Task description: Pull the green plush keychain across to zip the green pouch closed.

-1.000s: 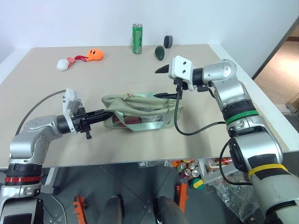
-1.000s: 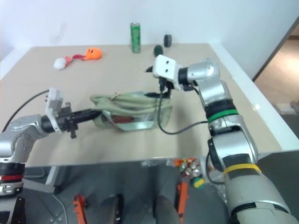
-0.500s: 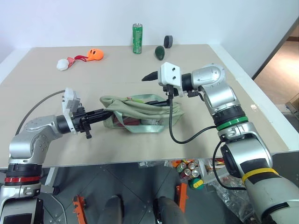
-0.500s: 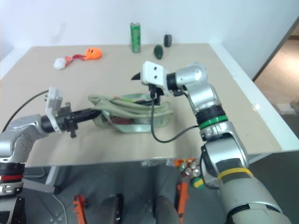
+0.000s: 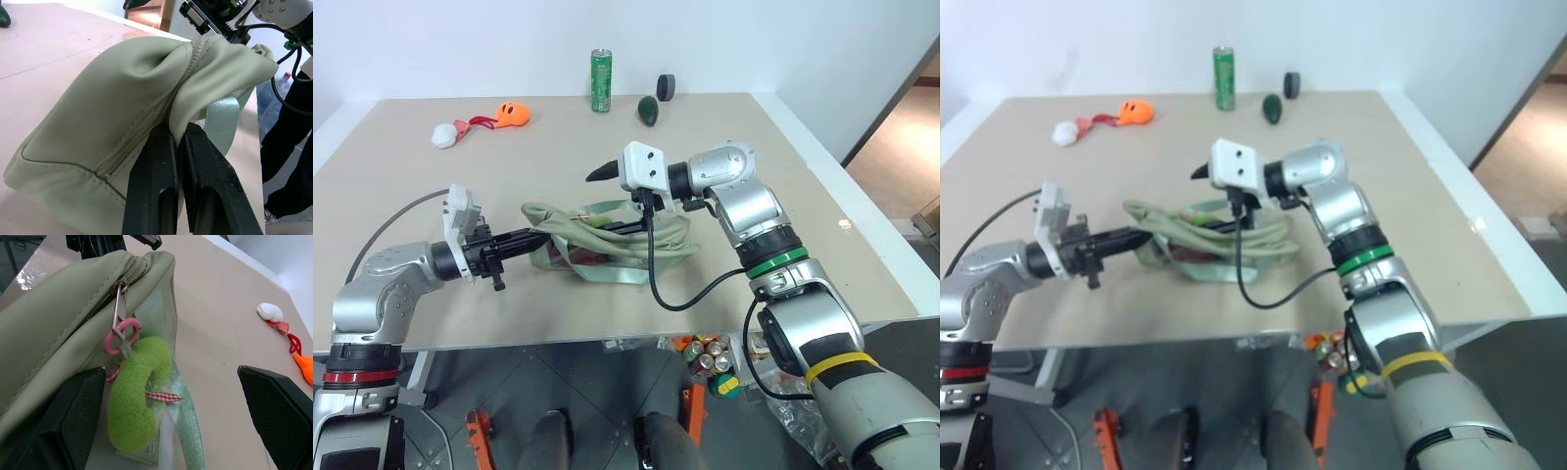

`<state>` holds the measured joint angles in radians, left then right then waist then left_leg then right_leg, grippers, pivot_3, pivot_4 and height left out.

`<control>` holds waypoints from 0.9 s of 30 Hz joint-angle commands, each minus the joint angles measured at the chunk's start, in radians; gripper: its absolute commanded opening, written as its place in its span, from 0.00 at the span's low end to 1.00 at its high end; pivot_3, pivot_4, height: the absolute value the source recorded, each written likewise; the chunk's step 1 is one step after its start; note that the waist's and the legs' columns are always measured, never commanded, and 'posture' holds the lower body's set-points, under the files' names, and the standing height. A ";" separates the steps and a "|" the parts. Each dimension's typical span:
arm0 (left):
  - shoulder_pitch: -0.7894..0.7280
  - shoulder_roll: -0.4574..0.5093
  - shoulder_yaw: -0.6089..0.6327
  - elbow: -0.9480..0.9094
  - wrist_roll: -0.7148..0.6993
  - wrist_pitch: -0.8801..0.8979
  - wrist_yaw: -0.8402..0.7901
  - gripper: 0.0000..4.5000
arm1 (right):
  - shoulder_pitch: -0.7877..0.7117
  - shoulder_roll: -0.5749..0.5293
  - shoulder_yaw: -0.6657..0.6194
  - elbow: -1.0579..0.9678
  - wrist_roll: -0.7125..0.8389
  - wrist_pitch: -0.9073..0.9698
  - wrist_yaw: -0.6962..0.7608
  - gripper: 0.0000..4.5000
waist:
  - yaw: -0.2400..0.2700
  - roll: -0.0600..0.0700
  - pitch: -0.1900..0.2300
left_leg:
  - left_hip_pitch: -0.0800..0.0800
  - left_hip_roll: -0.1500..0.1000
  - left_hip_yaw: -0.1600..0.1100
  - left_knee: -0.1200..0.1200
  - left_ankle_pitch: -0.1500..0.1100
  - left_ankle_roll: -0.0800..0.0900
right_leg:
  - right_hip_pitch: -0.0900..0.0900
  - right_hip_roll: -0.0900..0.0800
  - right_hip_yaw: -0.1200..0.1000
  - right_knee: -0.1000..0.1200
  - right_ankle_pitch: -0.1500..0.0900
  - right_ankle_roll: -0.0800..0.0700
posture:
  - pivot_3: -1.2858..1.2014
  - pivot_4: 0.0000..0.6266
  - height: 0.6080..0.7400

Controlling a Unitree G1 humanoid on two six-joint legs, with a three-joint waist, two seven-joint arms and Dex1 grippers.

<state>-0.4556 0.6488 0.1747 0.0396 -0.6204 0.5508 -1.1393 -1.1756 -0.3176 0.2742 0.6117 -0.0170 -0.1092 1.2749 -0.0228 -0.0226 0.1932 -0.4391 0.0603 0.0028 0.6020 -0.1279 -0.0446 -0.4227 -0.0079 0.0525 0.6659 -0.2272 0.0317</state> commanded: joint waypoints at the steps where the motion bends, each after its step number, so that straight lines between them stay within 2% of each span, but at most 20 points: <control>1: 0.002 -0.008 -0.004 -0.006 -0.003 -0.002 0.014 0.00 | -0.013 0.026 0.001 -0.021 -0.003 -0.020 -0.039 0.99 | 0.000 0.000 0.000 | 0.000 0.000 0.000 0.000 0.000 0.000 | 0.000 0.000 0.000 0.000 0.000 0.000 | 0.52 0.24 1.00; 3: 0.003 -0.009 -0.004 -0.007 -0.003 -0.002 0.015 0.00 | -0.018 0.035 -0.004 -0.010 -0.007 -0.018 -0.061 0.99 | 0.000 0.000 0.000 | 0.000 0.000 0.000 0.000 0.000 0.000 | 0.000 0.000 0.000 0.000 0.000 0.000 | 0.52 0.24 1.00; 4: 0.003 -0.010 -0.004 -0.007 -0.003 -0.003 0.016 0.00 | -0.023 0.040 -0.007 -0.003 -0.008 -0.019 -0.075 0.94 | 0.000 0.000 0.000 | 0.000 0.000 0.000 0.000 0.000 0.000 | 0.000 0.000 0.000 0.000 0.000 0.000 | 0.52 0.24 1.00; 7: 0.006 -0.011 -0.004 -0.008 -0.004 -0.004 0.016 0.00 | -0.042 0.052 -0.016 0.025 -0.015 -0.021 -0.120 0.72 | 0.000 0.000 0.000 | 0.000 0.000 0.000 0.000 0.000 0.000 | 0.000 0.000 0.000 0.000 0.000 0.000 | 0.52 0.24 1.00; 10: 0.007 -0.011 -0.004 -0.008 -0.005 -0.007 0.019 0.00 | -0.044 0.047 -0.017 0.022 -0.002 -0.010 -0.103 0.50 | 0.000 0.000 0.000 | 0.000 0.000 0.000 0.000 0.000 0.000 | 0.000 0.000 0.000 0.000 0.000 0.000 | 0.52 0.24 1.00; 11: 0.007 -0.012 -0.005 -0.008 -0.006 -0.008 0.021 0.00 | -0.040 0.043 -0.015 0.016 0.001 -0.008 -0.091 0.50 | 0.000 0.000 0.000 | 0.000 0.000 0.000 0.000 0.000 0.000 | 0.000 0.000 0.000 0.000 0.000 0.000 | 0.52 0.24 1.00; 13: 0.008 -0.011 -0.005 -0.008 -0.008 -0.010 0.022 0.00 | -0.033 0.037 -0.012 0.005 0.005 -0.003 -0.074 0.34 | 0.000 0.000 0.000 | 0.000 0.000 0.000 0.000 0.000 0.000 | 0.000 0.000 0.000 0.000 0.000 0.000 | 0.52 0.24 1.00; 14: 0.008 -0.011 -0.005 -0.007 -0.008 -0.010 0.023 0.00 | -0.030 0.034 -0.011 0.000 0.007 -0.001 -0.067 0.29 | 0.000 0.000 0.000 | 0.000 0.000 0.000 0.000 0.000 0.000 | 0.000 0.000 0.000 0.000 0.000 0.000 | 0.52 0.24 1.00; 16: 0.008 -0.012 -0.005 -0.007 -0.010 -0.010 0.024 0.00 | -0.025 0.029 -0.012 -0.007 0.011 0.006 -0.055 0.12 | 0.000 0.000 0.000 | 0.000 0.000 0.000 0.000 0.000 0.000 | 0.000 0.000 0.000 0.000 0.000 0.000 | 0.52 0.24 1.00; 18: 0.007 -0.013 -0.006 -0.006 -0.011 -0.010 0.025 0.00 | -0.023 0.025 -0.013 -0.012 0.014 0.011 -0.049 0.00 | 0.000 0.000 0.000 | 0.000 0.000 0.000 0.000 0.000 0.000 | 0.000 0.000 0.000 0.000 0.000 0.000 | 0.52 0.24 1.00; 27: -0.003 -0.017 -0.009 0.001 -0.011 -0.012 0.024 0.00 | -0.015 -0.003 -0.019 -0.040 0.022 0.026 -0.042 0.00 | 0.000 0.000 0.000 | 0.000 0.000 0.000 0.000 0.000 0.000 | 0.000 0.000 0.000 0.000 0.000 0.000 | 0.52 0.24 1.00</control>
<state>-0.4556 0.6391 0.1761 0.0416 -0.6320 0.5428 -1.1175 -1.1835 -0.3125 0.2739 0.6114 -0.0058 -0.0741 1.2372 -0.0228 -0.0227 0.1932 -0.4394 0.0603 0.0028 0.6019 -0.1279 -0.0446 -0.4229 -0.0080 0.0523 0.6658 -0.2274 0.0314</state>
